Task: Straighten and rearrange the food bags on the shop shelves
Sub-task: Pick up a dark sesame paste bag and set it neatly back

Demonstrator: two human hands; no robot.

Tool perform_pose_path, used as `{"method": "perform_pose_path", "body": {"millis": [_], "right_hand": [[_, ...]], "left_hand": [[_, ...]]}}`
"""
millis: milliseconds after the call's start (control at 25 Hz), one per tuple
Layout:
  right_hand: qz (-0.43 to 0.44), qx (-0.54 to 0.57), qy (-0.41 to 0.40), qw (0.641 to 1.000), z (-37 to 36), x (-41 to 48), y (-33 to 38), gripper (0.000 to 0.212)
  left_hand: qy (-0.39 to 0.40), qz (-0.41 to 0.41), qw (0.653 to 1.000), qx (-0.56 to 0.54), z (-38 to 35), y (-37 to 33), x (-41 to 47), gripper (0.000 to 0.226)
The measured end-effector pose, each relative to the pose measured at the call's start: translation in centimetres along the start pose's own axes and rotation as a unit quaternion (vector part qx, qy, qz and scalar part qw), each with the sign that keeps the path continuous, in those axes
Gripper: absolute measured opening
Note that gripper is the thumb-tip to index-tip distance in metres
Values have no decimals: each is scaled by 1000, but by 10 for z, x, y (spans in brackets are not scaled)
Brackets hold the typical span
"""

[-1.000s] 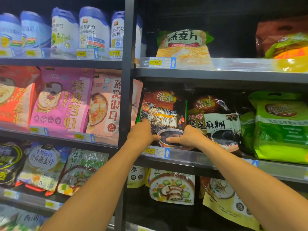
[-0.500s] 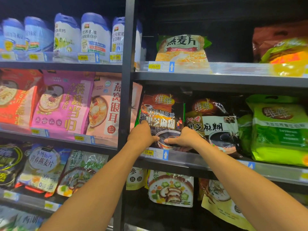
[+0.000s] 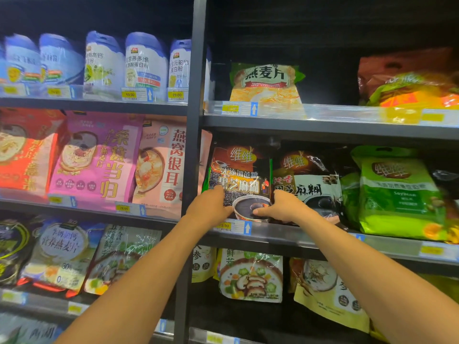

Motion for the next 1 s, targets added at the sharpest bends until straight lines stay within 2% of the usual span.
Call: {"method": "perform_pose_path", "body": {"millis": [80,240,400,520,760,1000], "right_hand": [[6,3,-42,999,2,-18,1,70],[-7,-33,-140,990,-1,-63,2,87],[8,-101,-207,973,-4,-103,-2,71],[13,-133,-226,965,-5,-130,-9,70],[9,-183,-255,949,-2,-186,-43,65],[-43,-206,-251,945,13,-251,-129,67]], "left_hand": [[-32,-30,999,22,0,-1,-13,40],[-99,-102,988,67,-9,-2,-33,53],[-138,-146,975,93,-20,-10,-43,67],[-121,-149,978,86,-32,-22,-49,75],[-127,-191,969,89,-54,-72,-65,75],[-103,-218,967,87,-93,-161,-81,80]]}}
Point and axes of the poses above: each hand's wrist, its own x-axis towards the middle knuckle, its own z-axis out of the back of the hand, y = z × x, the point moved 4 cm from there along x, towards the middle knuckle, and after that the axes turned 13 degrees about y, right-handed, at the moved point
